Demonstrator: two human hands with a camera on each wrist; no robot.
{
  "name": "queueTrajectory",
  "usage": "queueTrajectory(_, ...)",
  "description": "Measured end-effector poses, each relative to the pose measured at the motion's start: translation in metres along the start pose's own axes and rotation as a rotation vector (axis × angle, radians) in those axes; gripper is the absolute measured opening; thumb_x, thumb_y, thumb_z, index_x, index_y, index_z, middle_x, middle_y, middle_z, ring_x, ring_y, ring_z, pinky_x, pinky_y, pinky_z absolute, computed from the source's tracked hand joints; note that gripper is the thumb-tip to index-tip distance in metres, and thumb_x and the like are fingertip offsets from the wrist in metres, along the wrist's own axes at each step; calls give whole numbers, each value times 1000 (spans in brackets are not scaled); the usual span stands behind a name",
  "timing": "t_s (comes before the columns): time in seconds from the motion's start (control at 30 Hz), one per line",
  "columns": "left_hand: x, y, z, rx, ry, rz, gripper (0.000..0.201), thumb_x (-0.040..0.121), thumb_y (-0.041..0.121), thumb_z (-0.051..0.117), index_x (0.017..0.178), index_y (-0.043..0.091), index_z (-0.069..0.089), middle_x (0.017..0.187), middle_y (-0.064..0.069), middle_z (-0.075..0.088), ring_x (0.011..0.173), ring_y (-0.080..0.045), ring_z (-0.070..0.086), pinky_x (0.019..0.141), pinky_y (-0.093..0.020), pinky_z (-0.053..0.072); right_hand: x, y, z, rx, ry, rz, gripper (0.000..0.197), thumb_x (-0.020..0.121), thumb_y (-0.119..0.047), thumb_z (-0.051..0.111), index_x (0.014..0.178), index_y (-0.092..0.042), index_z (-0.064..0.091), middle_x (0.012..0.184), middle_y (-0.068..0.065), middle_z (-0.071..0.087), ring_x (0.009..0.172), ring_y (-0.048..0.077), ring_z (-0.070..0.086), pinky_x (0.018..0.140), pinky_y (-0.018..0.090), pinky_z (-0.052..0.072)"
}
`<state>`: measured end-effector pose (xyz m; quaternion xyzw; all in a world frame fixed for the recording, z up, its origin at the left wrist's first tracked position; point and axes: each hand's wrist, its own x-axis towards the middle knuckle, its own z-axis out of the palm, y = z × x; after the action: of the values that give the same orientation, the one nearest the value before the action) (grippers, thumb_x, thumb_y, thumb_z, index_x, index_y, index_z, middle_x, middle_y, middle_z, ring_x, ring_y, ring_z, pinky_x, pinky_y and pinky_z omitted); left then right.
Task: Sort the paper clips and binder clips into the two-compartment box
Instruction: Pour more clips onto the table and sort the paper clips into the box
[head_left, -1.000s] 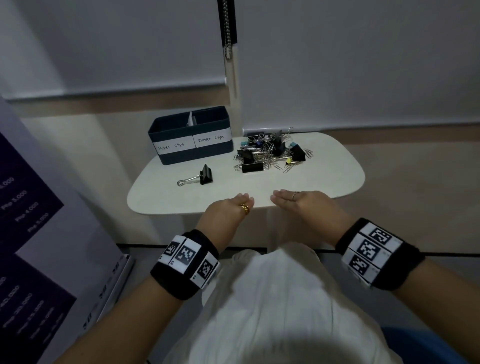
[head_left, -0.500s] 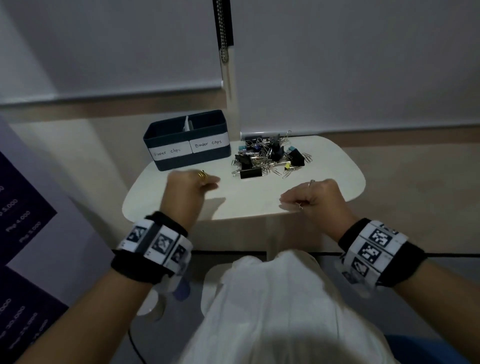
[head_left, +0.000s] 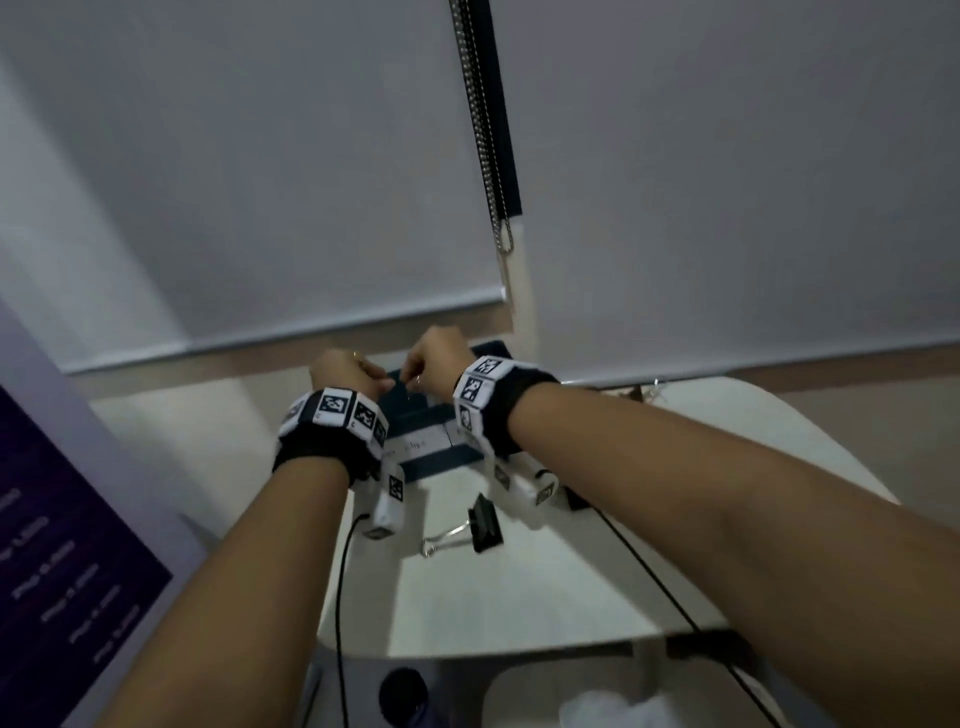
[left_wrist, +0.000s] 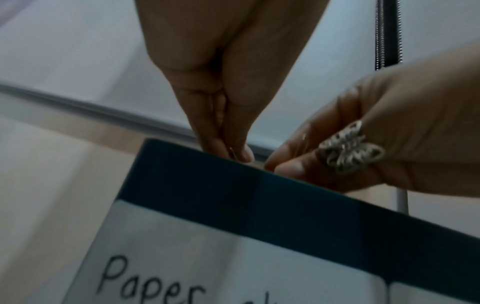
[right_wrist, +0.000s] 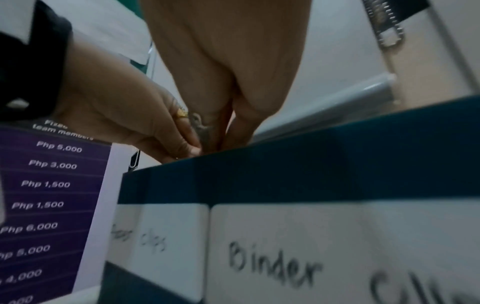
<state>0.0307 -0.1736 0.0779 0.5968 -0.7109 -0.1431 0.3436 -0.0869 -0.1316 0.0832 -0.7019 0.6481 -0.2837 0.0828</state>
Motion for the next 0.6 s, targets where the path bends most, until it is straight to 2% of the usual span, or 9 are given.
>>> queueTrajectory(0.07, 13, -6, 4, 31, -34, -38, 16, 76, 4, 74, 92, 3, 75, 97, -16, 73, 94, -26, 67, 83, -27, 49, 16, -1, 8, -108, -126, 7, 28, 81, -16, 71, 107, -7, 72, 111, 9, 71, 106, 22, 65, 93, 25, 48)
queueTrajectory(0.17, 21, -12, 5, 176, -169, 16, 22, 87, 6, 60, 106, 7, 72, 110, -12, 70, 104, -27, 64, 92, -29, 46, 26, -1, 8, -204, -287, 4, 38, 82, -16, 70, 119, -8, 65, 119, 9, 67, 110, 24, 63, 92, 26, 48)
queueTrajectory(0.27, 21, -13, 1, 202, -230, 82, 29, 92, 4, 51, 115, 10, 67, 118, -9, 67, 110, -26, 60, 94, -29, 44, 28, 6, 2, -152, -311, 10, 41, 85, -2, 55, 126, -9, 59, 121, 12, 65, 101, 25, 63, 79, 26, 51)
queueTrajectory(0.33, 17, -9, -3, 174, -195, 109, 32, 93, 1, 47, 118, 9, 64, 121, -12, 65, 112, -27, 59, 96, -31, 44, 25, 9, 1, -61, -318, 38, 55, 86, 1, 51, 138, -12, 45, 131, 10, 58, 113, 24, 59, 86, 27, 50)
queueTrajectory(0.4, 6, -3, -7, 144, -144, 129, 34, 93, 0, 45, 120, 9, 62, 123, -15, 62, 113, -29, 58, 96, -33, 43, 16, 8, -5, 12, -310, 40, 62, 86, -1, 53, 144, -13, 35, 136, 8, 54, 121, 23, 54, 92, 25, 45)
queueTrajectory(0.5, -25, 13, -12, 46, -64, 183, 30, 93, 5, 49, 120, 9, 61, 124, -12, 62, 112, -27, 58, 94, -29, 42, -13, 15, -32, 16, -234, -18, 51, 87, -4, 55, 136, -12, 47, 131, 7, 59, 120, 20, 55, 100, 25, 43)
queueTrajectory(0.6, -71, 33, -7, -29, -60, 309, 27, 91, 15, 56, 117, 13, 63, 116, -7, 65, 103, -20, 61, 90, -27, 44, -60, 40, -66, -102, -135, 1, 34, 89, -12, 57, 123, -11, 61, 123, 6, 65, 112, 18, 60, 94, 22, 43)
